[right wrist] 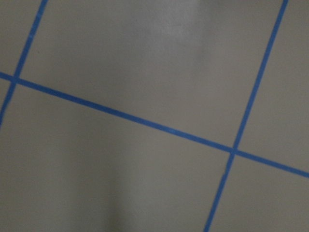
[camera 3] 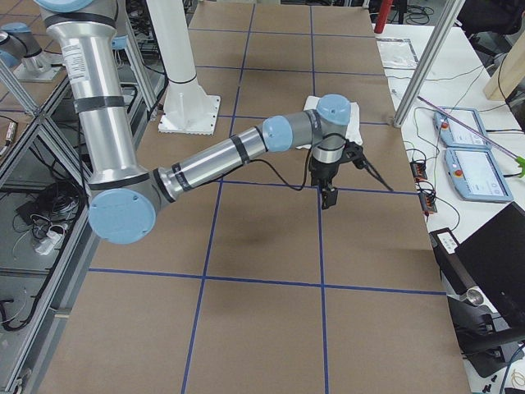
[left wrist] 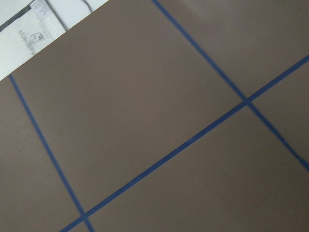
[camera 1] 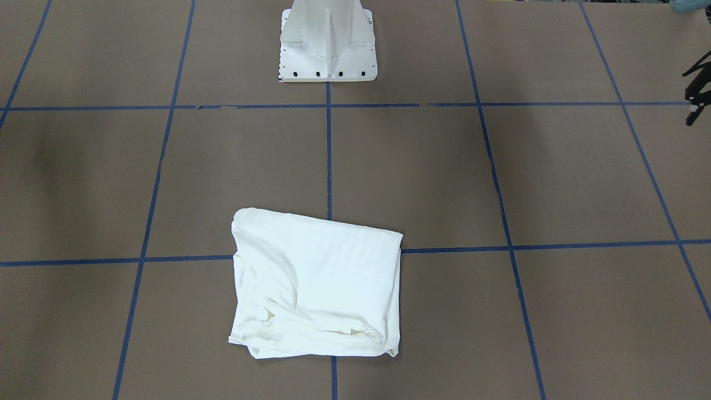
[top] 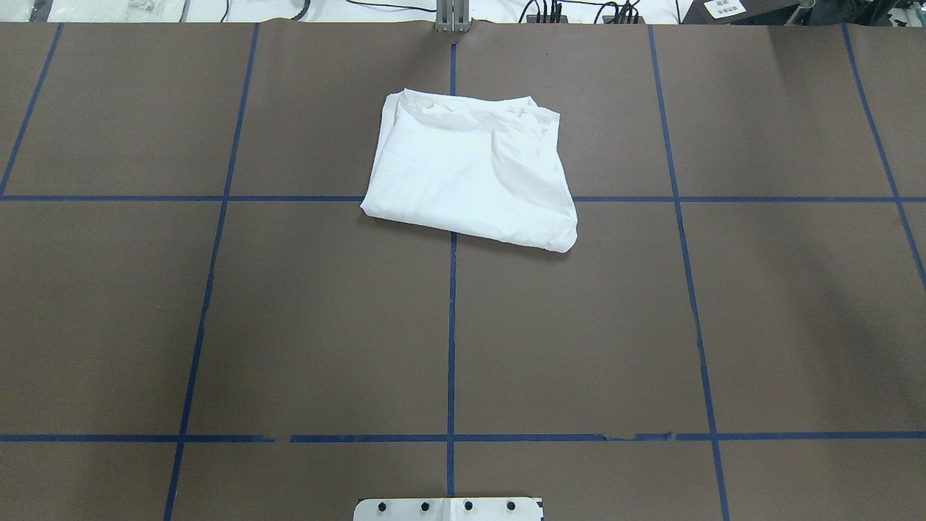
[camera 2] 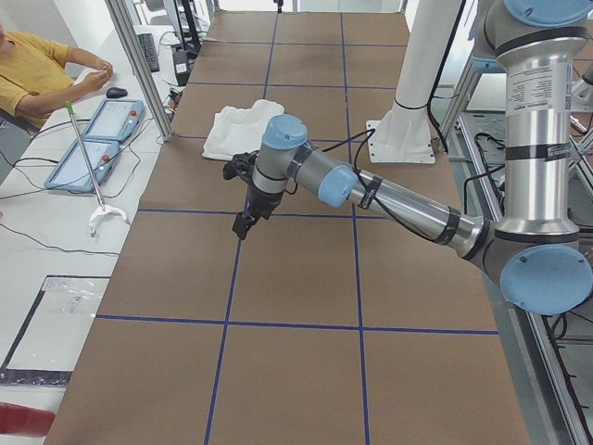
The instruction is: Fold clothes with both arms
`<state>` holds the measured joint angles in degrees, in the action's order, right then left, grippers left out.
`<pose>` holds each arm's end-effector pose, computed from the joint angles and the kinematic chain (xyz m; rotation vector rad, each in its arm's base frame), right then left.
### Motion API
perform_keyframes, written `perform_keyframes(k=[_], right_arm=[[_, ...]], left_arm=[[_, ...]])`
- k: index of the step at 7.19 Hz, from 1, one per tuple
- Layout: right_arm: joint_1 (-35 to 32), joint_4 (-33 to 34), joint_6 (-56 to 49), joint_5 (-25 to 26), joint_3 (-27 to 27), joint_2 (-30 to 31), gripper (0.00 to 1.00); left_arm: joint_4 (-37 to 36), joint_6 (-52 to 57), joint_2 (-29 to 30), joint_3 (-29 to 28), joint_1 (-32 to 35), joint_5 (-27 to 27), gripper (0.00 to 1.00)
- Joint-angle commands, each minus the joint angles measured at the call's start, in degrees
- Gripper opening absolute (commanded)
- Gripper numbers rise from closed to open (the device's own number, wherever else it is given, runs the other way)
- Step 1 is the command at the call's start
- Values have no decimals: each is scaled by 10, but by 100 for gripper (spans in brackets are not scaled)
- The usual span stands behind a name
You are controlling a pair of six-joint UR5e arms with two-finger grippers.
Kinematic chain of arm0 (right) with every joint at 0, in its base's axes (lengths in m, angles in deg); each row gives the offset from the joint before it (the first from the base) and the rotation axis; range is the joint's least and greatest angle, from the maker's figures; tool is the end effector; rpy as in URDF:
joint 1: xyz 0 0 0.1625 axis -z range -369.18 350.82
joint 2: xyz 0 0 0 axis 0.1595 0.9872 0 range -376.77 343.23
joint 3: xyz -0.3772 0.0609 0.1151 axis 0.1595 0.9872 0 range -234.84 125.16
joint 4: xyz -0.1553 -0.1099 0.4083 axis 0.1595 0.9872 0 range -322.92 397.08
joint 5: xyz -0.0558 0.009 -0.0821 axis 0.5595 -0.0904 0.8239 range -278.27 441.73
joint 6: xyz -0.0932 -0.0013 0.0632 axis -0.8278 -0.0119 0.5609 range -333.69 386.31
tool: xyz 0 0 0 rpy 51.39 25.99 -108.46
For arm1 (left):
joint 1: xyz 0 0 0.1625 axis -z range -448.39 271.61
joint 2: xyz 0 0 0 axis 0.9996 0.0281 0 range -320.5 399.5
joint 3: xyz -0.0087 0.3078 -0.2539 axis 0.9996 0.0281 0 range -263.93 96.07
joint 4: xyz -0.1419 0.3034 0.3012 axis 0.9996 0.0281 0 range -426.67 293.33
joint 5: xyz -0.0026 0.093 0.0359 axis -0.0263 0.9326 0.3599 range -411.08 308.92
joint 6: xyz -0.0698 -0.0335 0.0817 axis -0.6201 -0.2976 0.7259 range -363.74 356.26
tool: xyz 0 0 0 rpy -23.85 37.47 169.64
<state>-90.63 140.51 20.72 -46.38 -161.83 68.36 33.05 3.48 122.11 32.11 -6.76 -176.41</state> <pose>-0.0179 -0.5482 0.4729 0.1249 -0.6697 -0.2861 0.0035 -0.4924 0.4541 0.4761 0.6124 0.4110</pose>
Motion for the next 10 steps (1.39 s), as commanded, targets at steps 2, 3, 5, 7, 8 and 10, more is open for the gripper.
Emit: perform_keyframes(k=[2, 3, 5, 7, 8, 10], right_arm=[[-56, -14, -44, -11, -15, 145, 100], [-66, -19, -44, -22, -14, 154, 100], [-66, -19, -44, -34, -13, 168, 100], [-69, -20, -45, -34, -15, 171, 100], [-69, -27, -44, -33, -15, 171, 100], [-69, -38, -44, -33, -12, 172, 100]], left_arm=[[-7, 8, -43, -91, 109, -12, 100], [-22, 7, -46, -111, 114, -56, 100], [-28, 6, -56, -116, 114, -116, 100], [-29, 9, -66, -106, 114, -116, 100], [-25, 10, -62, -106, 114, -108, 100], [-24, 10, -61, -105, 114, -105, 100]])
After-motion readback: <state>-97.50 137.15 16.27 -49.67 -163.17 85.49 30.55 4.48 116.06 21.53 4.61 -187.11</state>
